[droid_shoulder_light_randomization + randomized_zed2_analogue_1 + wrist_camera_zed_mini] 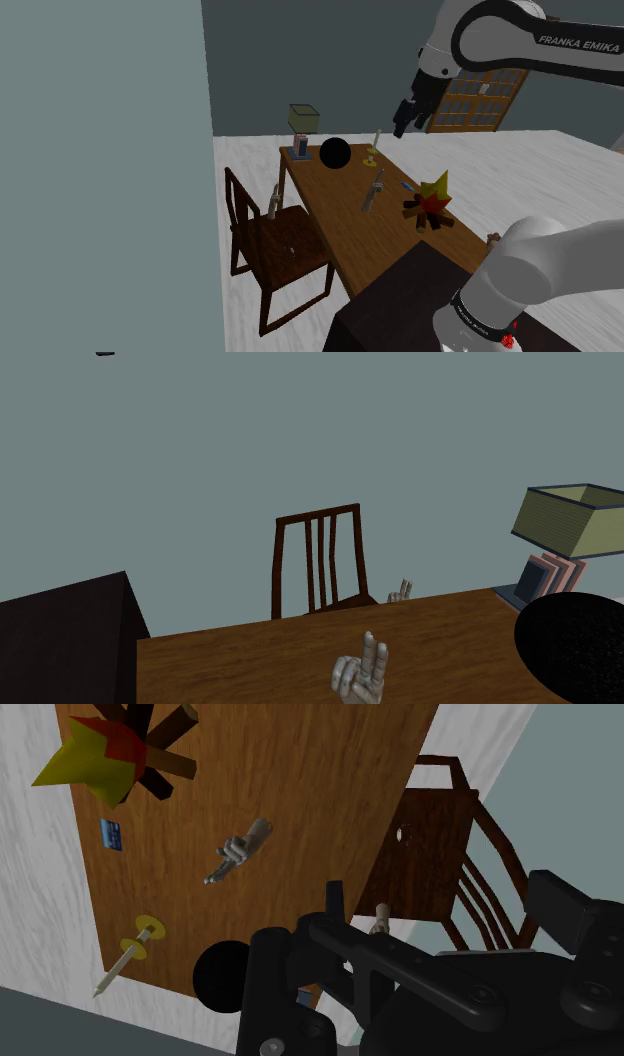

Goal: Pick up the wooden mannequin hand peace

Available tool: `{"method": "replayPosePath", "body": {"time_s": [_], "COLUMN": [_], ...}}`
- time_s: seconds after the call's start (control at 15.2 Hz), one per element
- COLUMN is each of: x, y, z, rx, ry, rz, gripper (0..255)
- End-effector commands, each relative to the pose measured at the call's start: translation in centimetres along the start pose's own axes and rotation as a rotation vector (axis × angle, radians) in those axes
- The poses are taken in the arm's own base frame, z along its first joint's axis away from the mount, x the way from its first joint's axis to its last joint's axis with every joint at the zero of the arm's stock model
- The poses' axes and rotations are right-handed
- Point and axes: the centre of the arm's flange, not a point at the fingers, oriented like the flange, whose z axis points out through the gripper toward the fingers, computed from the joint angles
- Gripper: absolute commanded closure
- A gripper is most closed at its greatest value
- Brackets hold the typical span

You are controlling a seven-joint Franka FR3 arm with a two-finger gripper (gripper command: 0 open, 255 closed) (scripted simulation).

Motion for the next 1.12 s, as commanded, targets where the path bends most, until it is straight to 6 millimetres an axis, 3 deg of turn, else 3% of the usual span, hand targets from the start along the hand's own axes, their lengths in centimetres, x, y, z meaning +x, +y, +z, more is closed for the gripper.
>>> {"method": "replayPosePath", "body": {"time_s": [0.0,1.06], "x": [0.0,6.6], "y": [0.0,10.7], "z": [0.0,17.5], "rx": [0.0,0.031], "ry": [0.0,-0.035], "rz": [0.0,0.085], "gripper": [0,0]}}
